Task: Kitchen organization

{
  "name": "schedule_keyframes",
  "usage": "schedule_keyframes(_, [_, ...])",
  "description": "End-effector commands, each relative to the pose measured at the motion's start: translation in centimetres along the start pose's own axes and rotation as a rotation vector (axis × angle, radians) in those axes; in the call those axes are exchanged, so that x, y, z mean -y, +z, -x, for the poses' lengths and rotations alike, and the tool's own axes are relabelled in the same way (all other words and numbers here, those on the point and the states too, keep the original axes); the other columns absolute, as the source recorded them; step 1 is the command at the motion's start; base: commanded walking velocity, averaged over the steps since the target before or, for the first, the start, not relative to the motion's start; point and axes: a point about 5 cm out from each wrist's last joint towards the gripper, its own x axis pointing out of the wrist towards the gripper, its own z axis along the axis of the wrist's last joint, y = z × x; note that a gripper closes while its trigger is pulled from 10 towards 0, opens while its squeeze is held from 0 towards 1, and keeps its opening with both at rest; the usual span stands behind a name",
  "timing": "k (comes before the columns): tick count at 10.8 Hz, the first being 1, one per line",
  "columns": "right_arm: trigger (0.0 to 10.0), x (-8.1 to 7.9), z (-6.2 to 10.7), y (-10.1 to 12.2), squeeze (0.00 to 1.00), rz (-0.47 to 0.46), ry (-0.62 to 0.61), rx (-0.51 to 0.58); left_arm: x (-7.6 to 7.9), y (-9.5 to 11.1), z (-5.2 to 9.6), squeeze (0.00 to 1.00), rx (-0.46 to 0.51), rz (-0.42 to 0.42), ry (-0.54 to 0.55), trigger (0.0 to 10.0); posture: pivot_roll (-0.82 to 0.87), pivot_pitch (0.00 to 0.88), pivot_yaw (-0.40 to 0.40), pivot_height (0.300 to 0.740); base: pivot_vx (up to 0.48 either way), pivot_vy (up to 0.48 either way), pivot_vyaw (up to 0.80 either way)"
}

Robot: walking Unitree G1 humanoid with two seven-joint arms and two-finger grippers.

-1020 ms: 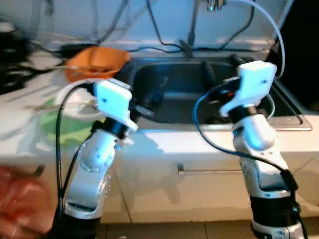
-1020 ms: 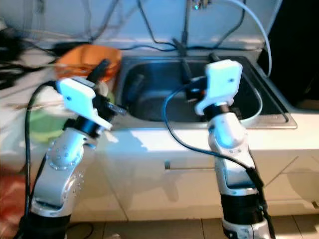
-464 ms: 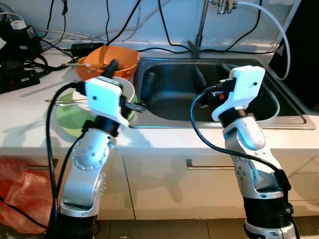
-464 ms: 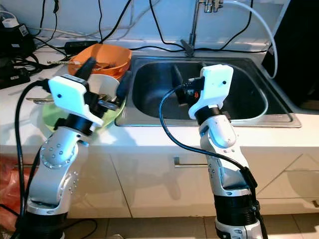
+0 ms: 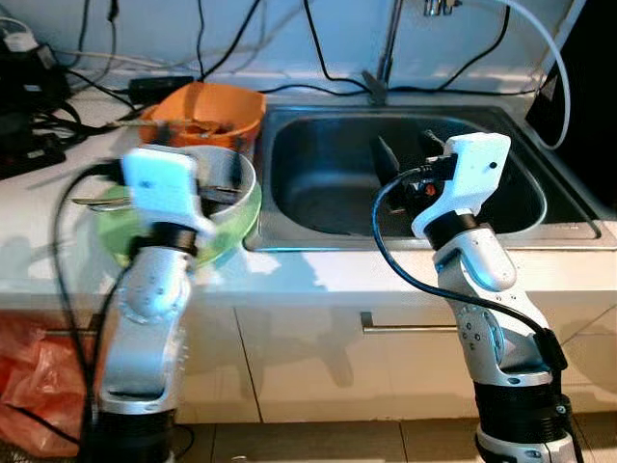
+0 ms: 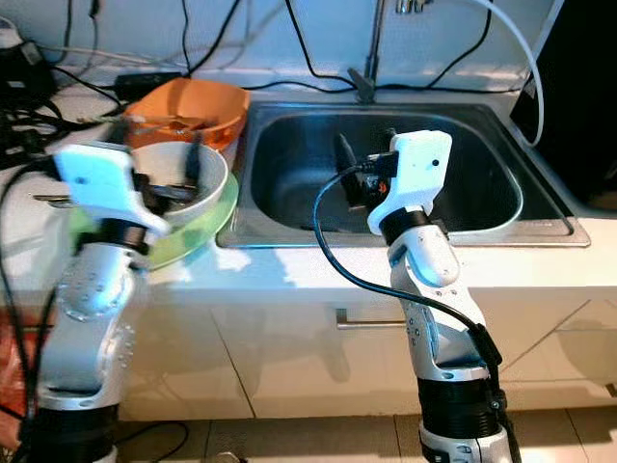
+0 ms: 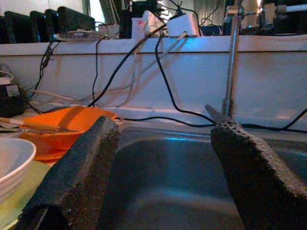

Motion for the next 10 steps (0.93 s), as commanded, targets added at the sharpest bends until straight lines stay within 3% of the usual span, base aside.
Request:
schedule_keyframes(1, [10.0, -0.2, -0.1, 0.6, 0.00, 0.018, 0.008, 0.018, -0.5, 0.5, -0.3, 0.00, 0.017, -0.029, 0.032, 10.0, 0.09, 0.067, 0.014, 0.740, 0.000, 0.000, 0.00])
schedule_keyframes(2, [10.0, -0.6, 0.0, 0.4, 0.00, 0.000, 0.039, -0.009, -1.6, 1.0, -0.2, 0.00, 0.043, -0.075, 0.094, 10.0, 0.09, 0.069, 0.013, 0.740, 0.000, 0.000, 0.00])
schedule_keyframes(4, [10.0, -2.5, 1.0, -0.4, 0.00, -0.016, 0.276, -0.099, -4.2, 1.4, 0.0, 0.00, 0.047, -0.113, 0.225, 10.0, 0.10, 0.070, 0.011, 0.740, 0.000, 0.000, 0.00])
schedule_keyframes(6, [10.0, -3.1, 1.8, -0.6, 0.00, -0.075, 0.426, -0.143, -5.1, 1.8, -0.2, 0.00, 0.058, -0.118, 0.278, 10.0, 0.10, 0.066, 0.011, 0.740, 0.000, 0.000, 0.00])
schedule_keyframes(8, [10.0, -2.7, 1.9, -0.8, 0.00, -0.049, 0.443, -0.168, -6.2, 0.9, 0.1, 0.00, -0.009, -0.064, 0.360, 10.0, 0.11, 0.063, 0.012, 0.740, 0.000, 0.000, 0.00])
schedule_keyframes(10, [10.0, -2.6, 2.2, -1.3, 0.00, -0.023, 0.449, -0.186, -7.1, 0.8, 0.8, 0.00, -0.026, -0.081, 0.388, 10.0, 0.12, 0.063, 0.010, 0.740, 0.000, 0.000, 0.00])
